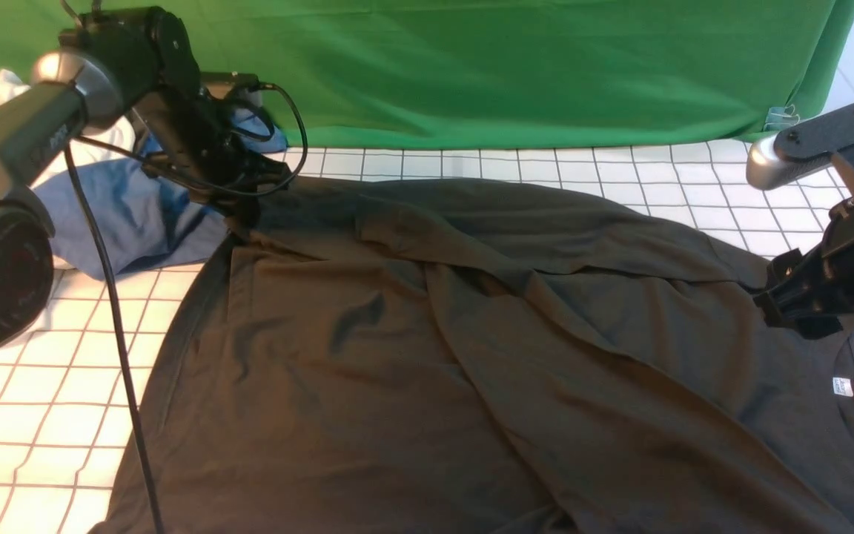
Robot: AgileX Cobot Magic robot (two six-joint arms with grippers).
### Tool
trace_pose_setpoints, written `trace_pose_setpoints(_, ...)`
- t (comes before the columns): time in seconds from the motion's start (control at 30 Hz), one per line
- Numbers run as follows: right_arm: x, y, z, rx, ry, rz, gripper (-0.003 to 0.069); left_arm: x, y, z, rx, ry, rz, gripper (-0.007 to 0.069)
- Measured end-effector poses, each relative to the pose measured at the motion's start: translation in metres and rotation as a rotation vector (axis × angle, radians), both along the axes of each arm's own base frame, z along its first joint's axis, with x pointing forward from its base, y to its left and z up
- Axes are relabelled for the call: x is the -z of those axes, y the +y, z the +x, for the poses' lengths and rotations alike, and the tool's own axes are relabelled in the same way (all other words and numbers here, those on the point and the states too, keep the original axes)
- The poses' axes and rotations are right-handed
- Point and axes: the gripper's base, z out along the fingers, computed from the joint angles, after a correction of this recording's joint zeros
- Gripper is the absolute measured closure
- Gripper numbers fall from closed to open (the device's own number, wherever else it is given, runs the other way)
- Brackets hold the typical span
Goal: Fold a long-sleeved shirt over a white checkered tablecloth.
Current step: 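Grab the top left corner of the dark shirt with the left gripper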
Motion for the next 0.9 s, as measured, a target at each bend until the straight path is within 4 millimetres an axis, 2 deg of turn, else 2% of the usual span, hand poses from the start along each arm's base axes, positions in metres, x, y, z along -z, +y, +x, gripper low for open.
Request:
trace_pose_setpoints(0.17, 0.0, 0.0, 0.0, 0.0, 0.0, 0.0, 0.0162, -0.0095, -0.0001, -0.0011, 0.006, -0.021, 0.0, 0.064)
trace_pose_setpoints(0.5, 0.0, 0.0, 0.0, 0.0, 0.0, 0.0, 0.0162, -0.0103, -0.0002, -0.0013, 0.031, -0.026, 0.008, 0.0618)
trace_pose_setpoints(0.6, 0.0, 0.0, 0.0, 0.0, 0.0, 0.0, 0.0162, -0.0103, -0.0002, -0.0012, 0.038, -0.029, 0.011, 0.0567)
trace_pose_setpoints(0.77, -0.0001, 0.0, 0.0001, 0.0, -0.001, 0.0, 0.0162, -0.0108, -0.0001, 0.0, 0.038, -0.043, 0.014, 0.0435)
trace_pose_setpoints(0.9, -0.0001, 0.0001, 0.0002, 0.0, -0.003, 0.001, 0.0162, -0.0109, 0.0, 0.0002, 0.038, -0.046, 0.014, 0.0412)
